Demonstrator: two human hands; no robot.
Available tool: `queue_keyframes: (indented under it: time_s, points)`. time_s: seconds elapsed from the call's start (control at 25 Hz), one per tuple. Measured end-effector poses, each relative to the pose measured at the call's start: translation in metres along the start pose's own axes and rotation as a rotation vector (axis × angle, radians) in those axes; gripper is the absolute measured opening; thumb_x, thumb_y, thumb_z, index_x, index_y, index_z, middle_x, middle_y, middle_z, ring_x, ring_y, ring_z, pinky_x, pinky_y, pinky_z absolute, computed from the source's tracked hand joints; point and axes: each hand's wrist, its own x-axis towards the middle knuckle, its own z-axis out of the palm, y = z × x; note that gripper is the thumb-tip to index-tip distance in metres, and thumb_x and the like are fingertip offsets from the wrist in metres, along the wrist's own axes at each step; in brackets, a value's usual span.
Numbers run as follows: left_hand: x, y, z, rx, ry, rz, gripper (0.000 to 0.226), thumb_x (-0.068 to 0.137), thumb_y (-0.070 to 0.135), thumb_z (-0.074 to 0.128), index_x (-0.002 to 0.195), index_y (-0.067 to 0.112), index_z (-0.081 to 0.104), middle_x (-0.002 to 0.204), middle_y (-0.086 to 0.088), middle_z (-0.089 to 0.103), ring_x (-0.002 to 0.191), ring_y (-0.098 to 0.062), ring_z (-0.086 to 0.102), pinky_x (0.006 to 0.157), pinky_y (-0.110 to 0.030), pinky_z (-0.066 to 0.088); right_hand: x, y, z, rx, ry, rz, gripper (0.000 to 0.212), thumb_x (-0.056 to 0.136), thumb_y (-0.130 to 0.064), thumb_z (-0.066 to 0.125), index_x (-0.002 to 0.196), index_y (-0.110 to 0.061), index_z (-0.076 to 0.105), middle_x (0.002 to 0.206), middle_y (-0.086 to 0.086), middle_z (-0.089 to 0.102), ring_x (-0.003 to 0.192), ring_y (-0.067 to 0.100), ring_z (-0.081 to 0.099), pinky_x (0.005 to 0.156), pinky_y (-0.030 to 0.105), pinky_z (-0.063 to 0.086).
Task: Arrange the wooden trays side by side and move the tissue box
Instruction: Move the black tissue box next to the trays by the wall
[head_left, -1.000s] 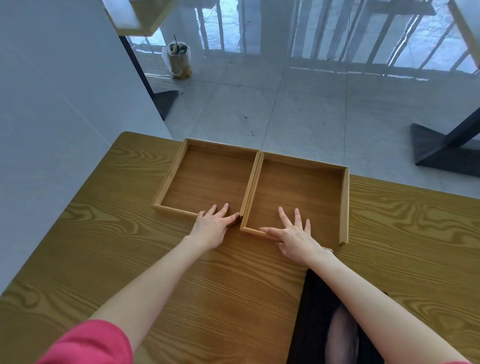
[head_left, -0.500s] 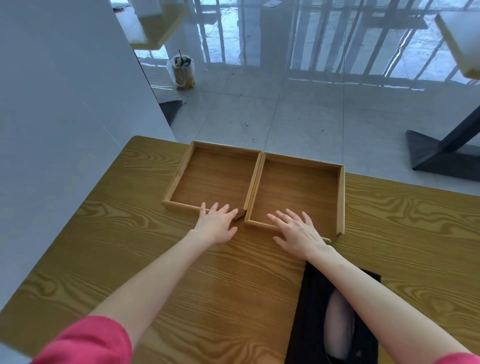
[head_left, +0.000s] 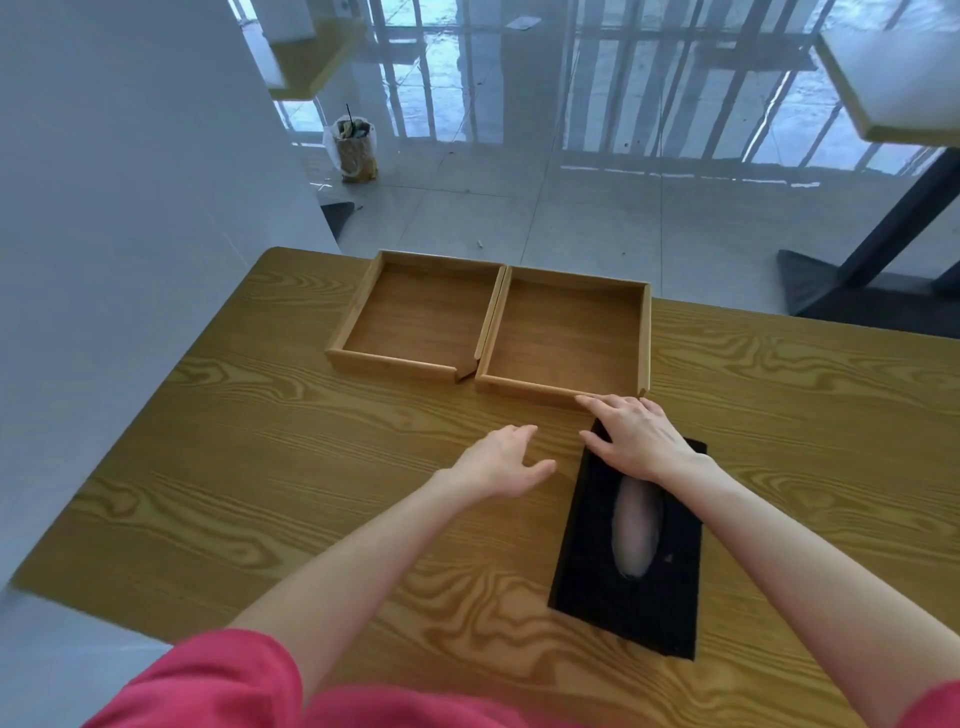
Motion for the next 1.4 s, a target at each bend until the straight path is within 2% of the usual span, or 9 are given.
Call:
queue_keyframes:
  time_s: [0.12, 0.28, 0.4, 0.56, 0.72, 0.84, 0.96, 1.08, 1.4]
  points:
    - [-0.008, 0.019, 0.026, -0.084, -0.045, 0.003, 0.071, 0.09, 0.047, 0.047, 0.147, 0.013, 0.02, 0.154, -0.01, 0.027, 0.142, -0.024, 0.026, 0.116, -0.038, 0.028, -0.016, 0.008, 0.0, -0.006, -0.048, 0.013, 0.053, 0.095, -0.035, 0.039, 0.145, -0.023, 0.025, 0.15, 0.006, 0.035, 0.137, 0.025, 0.033, 0.116, 0.042, 0.022]
    - [-0.011, 0.031, 0.052, -0.154, -0.063, 0.007, 0.076, 0.086, 0.052, 0.05, 0.146, 0.016, 0.021, 0.149, -0.009, 0.037, 0.137, -0.024, 0.036, 0.112, -0.04, 0.035, -0.031, 0.017, -0.001, 0.036, -0.115, -0.014, 0.057, 0.093, -0.023, 0.042, 0.146, -0.028, 0.021, 0.157, 0.008, 0.017, 0.144, 0.027, 0.017, 0.118, 0.041, 0.016]
    - [-0.011, 0.033, 0.064, -0.165, -0.023, 0.008, 0.073, 0.084, 0.053, 0.053, 0.143, 0.018, 0.027, 0.142, -0.006, 0.047, 0.13, -0.025, 0.045, 0.106, -0.043, 0.042, -0.036, 0.022, 0.0, 0.019, -0.122, -0.044, 0.066, 0.089, -0.014, 0.047, 0.146, -0.031, 0.019, 0.158, 0.007, 0.014, 0.145, 0.026, 0.013, 0.118, 0.039, 0.014]
    - [-0.011, 0.033, 0.068, -0.179, 0.005, -0.038, 0.064, 0.085, 0.047, 0.054, 0.138, 0.018, 0.034, 0.136, -0.007, 0.053, 0.125, -0.027, 0.05, 0.102, -0.042, 0.045, -0.036, 0.024, 0.0, 0.032, -0.115, -0.048, 0.066, 0.088, -0.011, 0.048, 0.145, -0.033, 0.022, 0.158, 0.005, 0.013, 0.145, 0.025, 0.012, 0.118, 0.038, 0.013]
    - [-0.013, 0.047, 0.07, -0.136, 0.07, -0.104, 0.053, 0.083, 0.039, 0.058, 0.124, 0.008, 0.044, 0.122, -0.012, 0.06, 0.113, -0.031, 0.057, 0.093, -0.04, 0.05, -0.036, 0.025, -0.001, 0.008, -0.126, -0.05, 0.07, 0.087, -0.007, 0.05, 0.145, -0.033, 0.022, 0.158, 0.006, 0.013, 0.145, 0.026, 0.013, 0.118, 0.039, 0.014]
    - [-0.014, 0.05, 0.068, -0.016, 0.129, -0.109, 0.048, 0.082, 0.036, 0.058, 0.118, 0.006, 0.046, 0.116, -0.013, 0.063, 0.108, -0.032, 0.06, 0.086, -0.038, 0.048, -0.037, 0.023, 0.0, -0.009, -0.08, -0.029, 0.067, 0.087, -0.009, 0.05, 0.144, -0.032, 0.024, 0.155, 0.005, 0.021, 0.141, 0.025, 0.022, 0.115, 0.04, 0.023]
    - [-0.016, 0.034, 0.054, 0.083, 0.15, -0.074, 0.046, 0.081, 0.035, 0.057, 0.118, 0.009, 0.047, 0.114, -0.011, 0.065, 0.104, -0.03, 0.061, 0.083, -0.037, 0.047, -0.036, 0.017, -0.001, -0.004, -0.049, -0.017, 0.062, 0.087, -0.021, 0.054, 0.143, -0.033, 0.028, 0.146, 0.002, 0.035, 0.131, 0.023, 0.036, 0.098, 0.036, 0.041]
    - [-0.02, 0.011, 0.031, 0.161, 0.134, -0.02, 0.048, 0.081, 0.034, 0.057, 0.123, 0.014, 0.046, 0.114, -0.01, 0.065, 0.104, -0.029, 0.061, 0.083, -0.037, 0.047, -0.033, -0.002, -0.001, 0.011, -0.007, -0.009, 0.062, 0.086, -0.03, 0.057, 0.141, -0.032, 0.03, 0.137, 0.005, 0.042, 0.123, 0.024, 0.044, 0.085, 0.034, 0.047]
    - [-0.026, -0.055, -0.035, 0.311, 0.162, 0.048, 0.06, 0.086, 0.027, 0.053, 0.141, 0.021, 0.032, 0.134, -0.005, 0.054, 0.12, -0.025, 0.052, 0.09, -0.037, 0.046, -0.013, -0.075, 0.01, 0.104, 0.093, 0.099, 0.062, 0.084, -0.039, 0.058, 0.139, -0.02, 0.036, 0.121, 0.016, 0.051, 0.111, 0.035, 0.054, 0.088, 0.041, 0.048]
